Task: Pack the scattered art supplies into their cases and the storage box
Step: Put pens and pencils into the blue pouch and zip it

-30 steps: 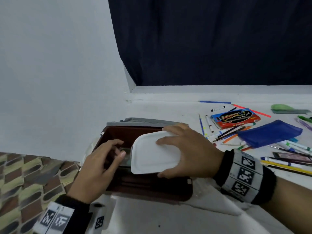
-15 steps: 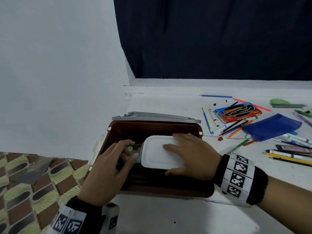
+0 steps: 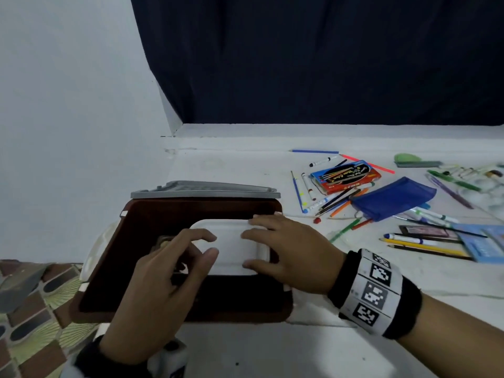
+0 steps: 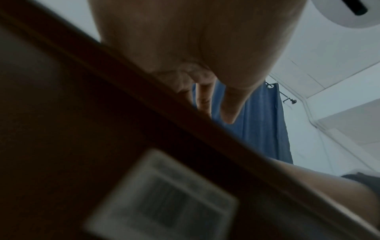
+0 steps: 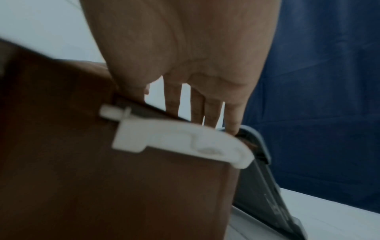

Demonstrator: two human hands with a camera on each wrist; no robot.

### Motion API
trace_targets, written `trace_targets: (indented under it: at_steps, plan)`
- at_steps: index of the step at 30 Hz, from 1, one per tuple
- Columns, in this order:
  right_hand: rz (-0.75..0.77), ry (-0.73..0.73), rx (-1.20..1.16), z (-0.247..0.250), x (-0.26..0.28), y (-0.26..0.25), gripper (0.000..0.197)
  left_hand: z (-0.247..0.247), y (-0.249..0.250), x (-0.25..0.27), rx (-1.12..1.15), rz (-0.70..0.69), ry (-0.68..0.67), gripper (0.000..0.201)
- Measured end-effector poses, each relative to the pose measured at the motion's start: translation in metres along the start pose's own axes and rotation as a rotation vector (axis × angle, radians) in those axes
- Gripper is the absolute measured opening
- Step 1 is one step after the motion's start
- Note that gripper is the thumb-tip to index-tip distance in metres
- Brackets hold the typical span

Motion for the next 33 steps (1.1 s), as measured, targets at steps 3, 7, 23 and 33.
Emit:
trace_targets:
  at_steps: [3,7,23,33]
  plan:
    - [0.020,0.140,-0.072,0.025,0.027,0.020,0.039,-0.024,0.022,-0.005,0.001,-0.016,0.012,0.026]
    - [0.001,0.261,-0.132,0.054,0.082,0.062,0.031,-0.065,0.060,-0.008,0.048,0.004,0.039,0.017]
    - [-0.385,-0.062,0.011,0.073,0.271,0.301,0.047,-0.308,0.135,-0.070,0.023,0.107,-0.217,0.033]
    - [-0.403,-0.293,0.164,0.042,0.257,0.361,0.060,-0.399,0.081,-0.161,-0.621,0.083,-0.662,0.057]
Point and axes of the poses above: each hand's wrist, its own x-axis away from the middle knuckle, its own z-axis out of the back of the hand, y = z × x, the point moved 7 cm from there along -x, towards the middle knuckle
